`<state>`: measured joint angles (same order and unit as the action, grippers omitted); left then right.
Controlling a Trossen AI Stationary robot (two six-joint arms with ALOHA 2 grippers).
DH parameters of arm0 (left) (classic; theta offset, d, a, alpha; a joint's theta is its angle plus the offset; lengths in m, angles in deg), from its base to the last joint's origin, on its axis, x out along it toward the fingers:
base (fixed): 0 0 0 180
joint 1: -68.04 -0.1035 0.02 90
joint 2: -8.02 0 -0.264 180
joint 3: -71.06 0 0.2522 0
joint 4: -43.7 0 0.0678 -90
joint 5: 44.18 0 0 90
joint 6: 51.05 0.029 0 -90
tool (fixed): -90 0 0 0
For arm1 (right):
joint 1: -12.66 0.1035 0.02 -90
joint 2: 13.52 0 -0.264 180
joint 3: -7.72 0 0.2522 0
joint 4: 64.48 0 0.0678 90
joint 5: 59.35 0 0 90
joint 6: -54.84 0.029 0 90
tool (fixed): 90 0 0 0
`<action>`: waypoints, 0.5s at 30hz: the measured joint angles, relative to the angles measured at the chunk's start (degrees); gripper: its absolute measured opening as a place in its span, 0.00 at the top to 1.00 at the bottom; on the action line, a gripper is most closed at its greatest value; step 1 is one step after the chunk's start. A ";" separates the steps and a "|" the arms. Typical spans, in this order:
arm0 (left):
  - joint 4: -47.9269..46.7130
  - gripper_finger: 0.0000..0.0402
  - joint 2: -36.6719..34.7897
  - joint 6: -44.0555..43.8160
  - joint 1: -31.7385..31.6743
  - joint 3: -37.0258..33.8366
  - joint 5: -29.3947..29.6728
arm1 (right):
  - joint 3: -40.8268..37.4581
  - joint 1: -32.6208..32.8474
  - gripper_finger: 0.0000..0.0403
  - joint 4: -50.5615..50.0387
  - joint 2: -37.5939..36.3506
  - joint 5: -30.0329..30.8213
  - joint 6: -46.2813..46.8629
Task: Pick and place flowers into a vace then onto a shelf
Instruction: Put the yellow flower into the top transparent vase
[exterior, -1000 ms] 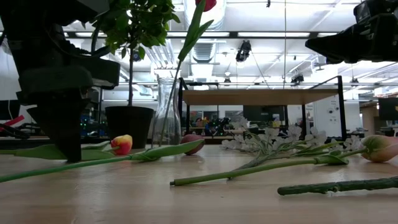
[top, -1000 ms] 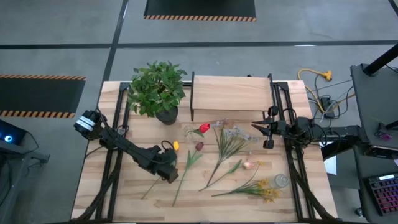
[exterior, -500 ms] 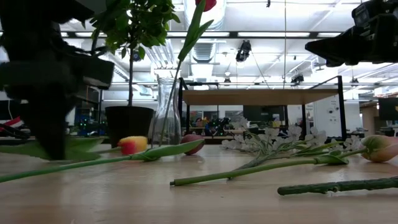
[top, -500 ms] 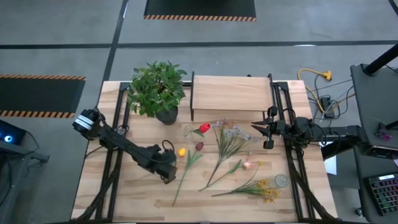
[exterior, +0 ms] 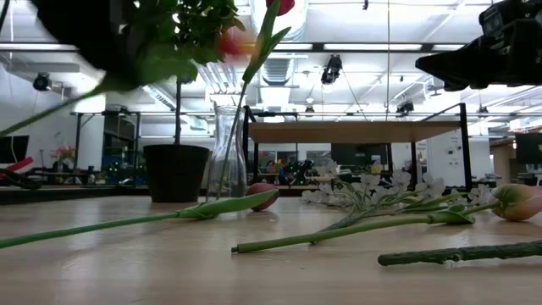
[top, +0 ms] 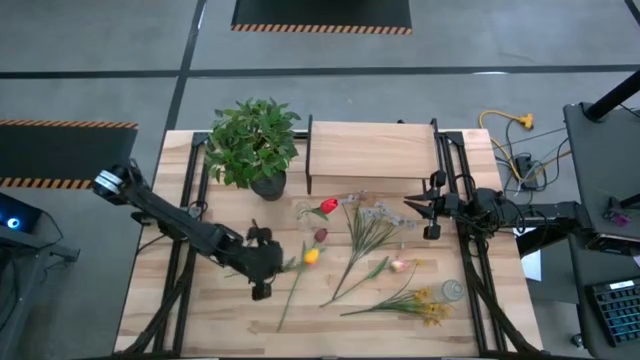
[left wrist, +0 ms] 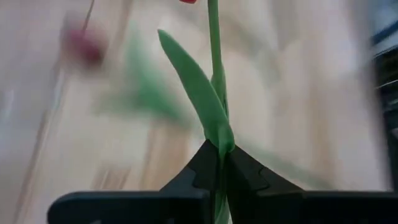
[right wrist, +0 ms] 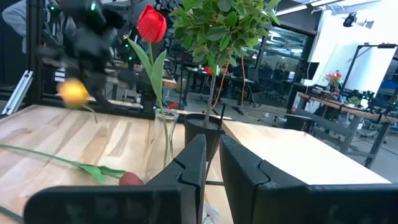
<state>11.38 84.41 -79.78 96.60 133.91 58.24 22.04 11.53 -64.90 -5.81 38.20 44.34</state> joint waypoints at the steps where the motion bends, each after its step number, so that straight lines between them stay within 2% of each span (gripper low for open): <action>1: 3.78 1.00 -0.97 3.72 0.04 -0.54 0.01 | 0.00 -0.01 0.90 0.00 0.00 0.02 0.00; 6: 22.05 1.00 -4.92 19.24 -0.01 -4.47 0.78 | 0.00 0.00 0.90 0.02 0.00 0.00 0.00; 8: 27.41 1.00 -6.08 24.24 0.02 -5.88 4.15 | 0.00 0.00 0.90 0.01 0.00 0.00 0.00; 12: 38.68 1.00 -7.63 33.90 -0.01 -7.96 14.48 | 0.00 -0.01 0.90 0.00 0.00 0.00 0.00; 15: 46.62 1.00 -7.76 41.23 -0.57 -8.33 18.30 | 0.00 -0.01 0.90 0.01 0.00 0.02 0.00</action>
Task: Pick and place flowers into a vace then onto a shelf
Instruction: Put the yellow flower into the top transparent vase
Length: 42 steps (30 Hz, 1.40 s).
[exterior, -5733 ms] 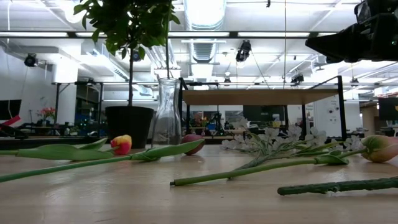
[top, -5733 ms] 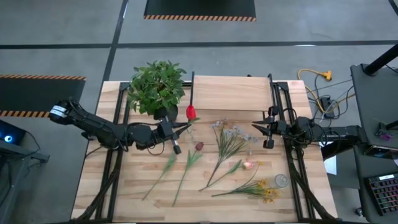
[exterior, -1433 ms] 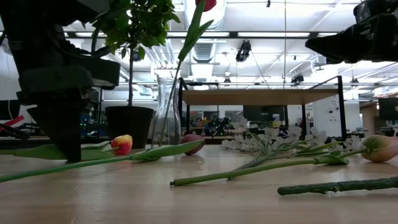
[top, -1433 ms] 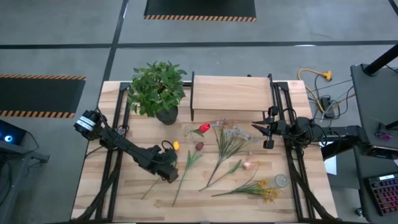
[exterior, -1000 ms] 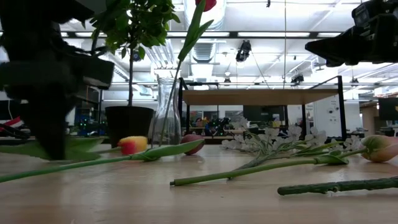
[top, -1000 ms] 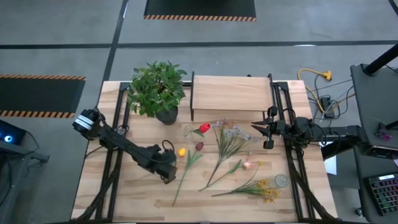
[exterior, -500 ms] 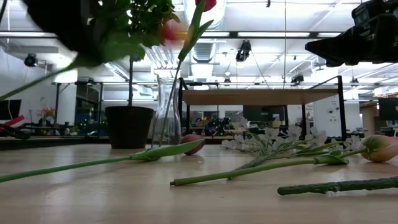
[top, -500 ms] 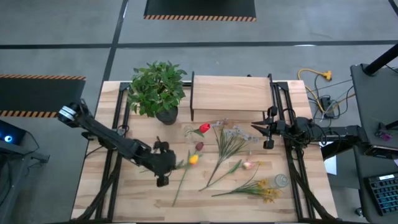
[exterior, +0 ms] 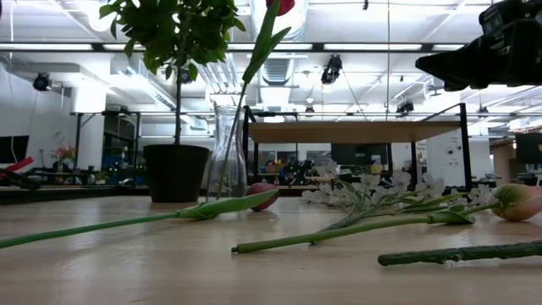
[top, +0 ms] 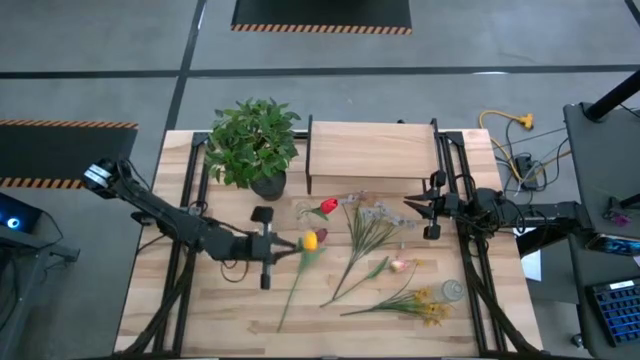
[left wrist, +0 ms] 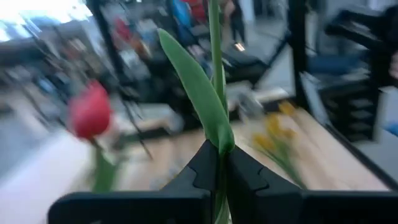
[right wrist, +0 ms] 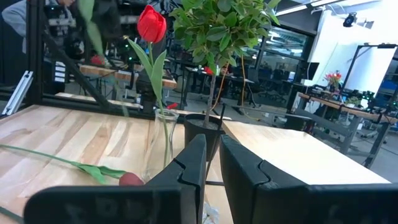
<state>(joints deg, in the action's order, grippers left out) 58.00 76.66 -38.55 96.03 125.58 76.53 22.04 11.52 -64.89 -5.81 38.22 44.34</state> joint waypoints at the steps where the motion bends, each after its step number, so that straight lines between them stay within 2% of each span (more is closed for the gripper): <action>1: 1.95 1.00 0.00 1.55 -0.23 0.07 0.17 | 0.00 0.01 0.90 0.01 0.00 0.00 0.00; 16: 6.18 1.00 -0.24 8.82 -5.19 4.57 1.26 | 0.00 0.01 0.90 -0.03 -0.04 0.00 0.00; 30: 6.38 1.00 0.20 7.98 -13.30 4.18 1.23 | 0.00 0.00 0.90 -0.03 -0.04 0.00 -0.02; 37: 6.03 1.00 0.66 2.73 -15.68 2.43 1.17 | 0.00 0.00 0.90 -0.06 0.00 0.02 -0.20; 42: 6.16 1.00 0.66 2.23 -15.89 0.79 1.11 | 0.00 0.00 0.90 -0.32 0.00 0.00 -0.20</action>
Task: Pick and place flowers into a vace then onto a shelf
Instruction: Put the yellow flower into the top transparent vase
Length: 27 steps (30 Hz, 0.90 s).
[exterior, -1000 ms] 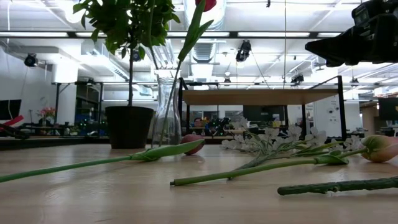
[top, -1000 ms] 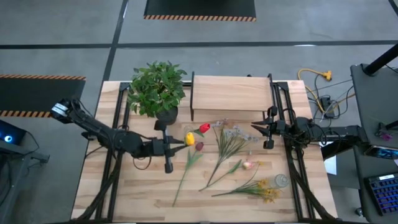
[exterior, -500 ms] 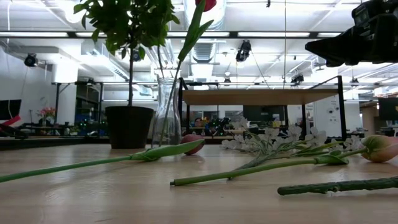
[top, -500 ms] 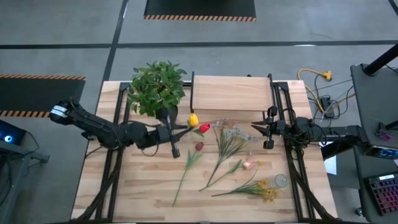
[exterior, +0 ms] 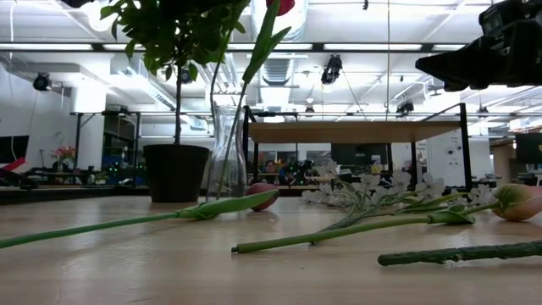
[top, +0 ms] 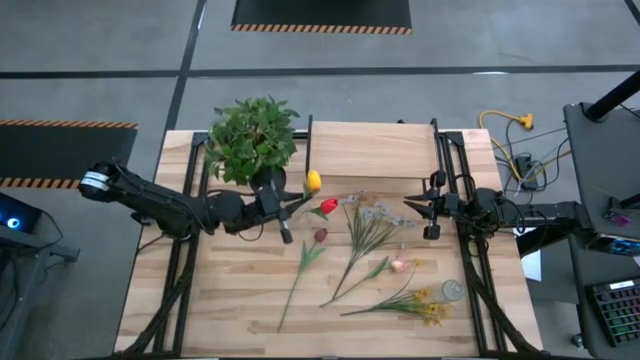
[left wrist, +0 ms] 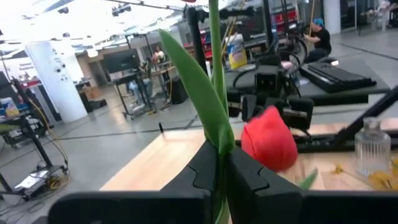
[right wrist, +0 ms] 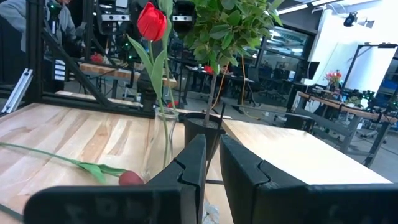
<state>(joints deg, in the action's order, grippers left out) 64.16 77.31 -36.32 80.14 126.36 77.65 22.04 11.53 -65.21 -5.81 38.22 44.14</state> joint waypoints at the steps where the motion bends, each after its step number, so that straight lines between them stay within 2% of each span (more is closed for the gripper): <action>1: 0.01 1.00 0.00 -0.33 0.00 -0.15 0.00 | 0.00 0.00 0.90 -0.06 0.00 0.00 0.00; 14: 1.81 1.00 -0.02 3.24 0.00 1.58 -0.25 | 0.00 0.00 0.90 -0.45 0.00 0.02 -0.45; 20: 5.57 1.00 -0.02 2.31 0.05 1.73 -3.60 | 0.00 0.01 0.90 -0.63 0.00 0.03 -0.45; 27: 6.27 1.00 -0.04 -0.99 0.11 1.28 -3.77 | 0.00 0.01 0.90 -0.63 0.00 0.04 -0.46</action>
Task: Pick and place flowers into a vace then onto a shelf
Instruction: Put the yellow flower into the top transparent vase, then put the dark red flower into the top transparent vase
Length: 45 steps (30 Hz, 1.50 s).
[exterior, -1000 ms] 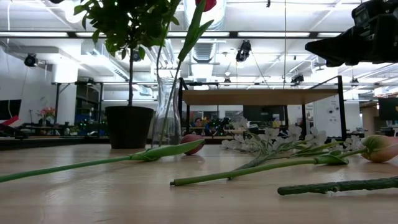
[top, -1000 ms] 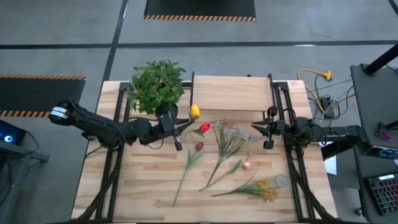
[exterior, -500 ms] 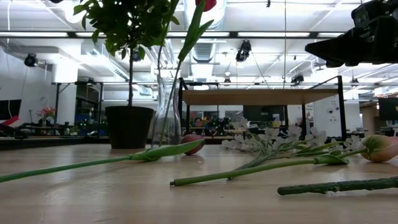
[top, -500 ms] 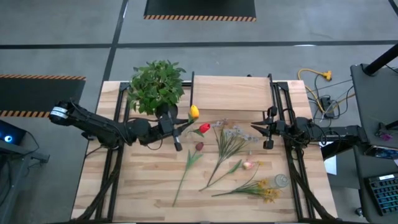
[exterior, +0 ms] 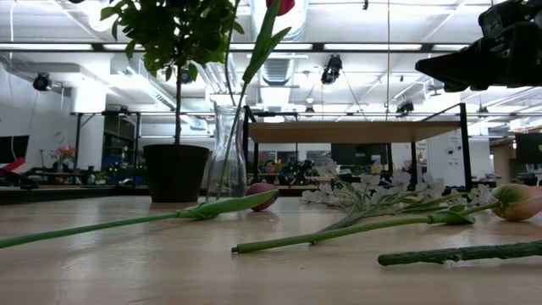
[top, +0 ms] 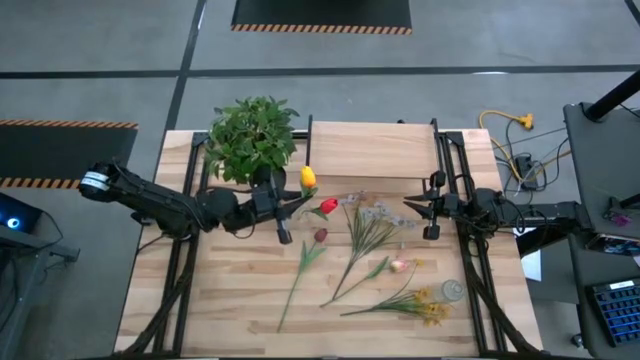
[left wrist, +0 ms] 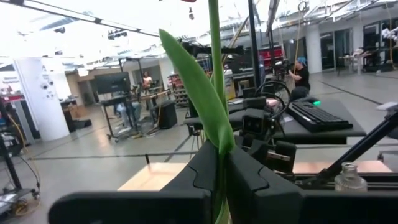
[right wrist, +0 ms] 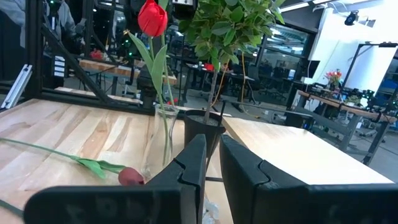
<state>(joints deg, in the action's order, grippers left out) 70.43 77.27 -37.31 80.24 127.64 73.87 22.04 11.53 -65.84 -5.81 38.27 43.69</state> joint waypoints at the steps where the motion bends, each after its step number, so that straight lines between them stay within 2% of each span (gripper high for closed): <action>1: -0.02 1.00 0.00 -0.51 0.00 -0.28 0.00 | 0.00 -0.01 0.90 -0.01 0.00 -0.02 0.01; 13: -3.97 0.98 0.00 -4.69 -0.02 -2.32 0.13 | 0.00 -0.02 0.90 -0.07 0.00 -0.02 0.02; 19: -5.16 0.86 0.00 -6.81 -0.25 -2.41 0.50 | 0.00 -0.02 0.90 -0.07 0.00 -0.02 0.02; 32: -6.13 0.48 -0.04 -6.81 -0.31 -2.44 0.80 | 0.00 -0.01 0.90 -0.09 0.00 -0.03 0.02; 36: -6.23 0.44 -1.06 -6.81 -0.17 -2.44 0.74 | 0.00 -0.02 0.90 -0.13 0.00 -0.03 0.02; 45: -9.08 0.43 -4.88 -6.83 1.96 -2.44 0.51 | 0.00 -0.01 0.90 -0.13 -0.02 -0.04 0.02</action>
<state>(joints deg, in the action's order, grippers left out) 61.35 72.39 -44.14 82.20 125.21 74.38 22.04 11.53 -65.97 -5.83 38.23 43.71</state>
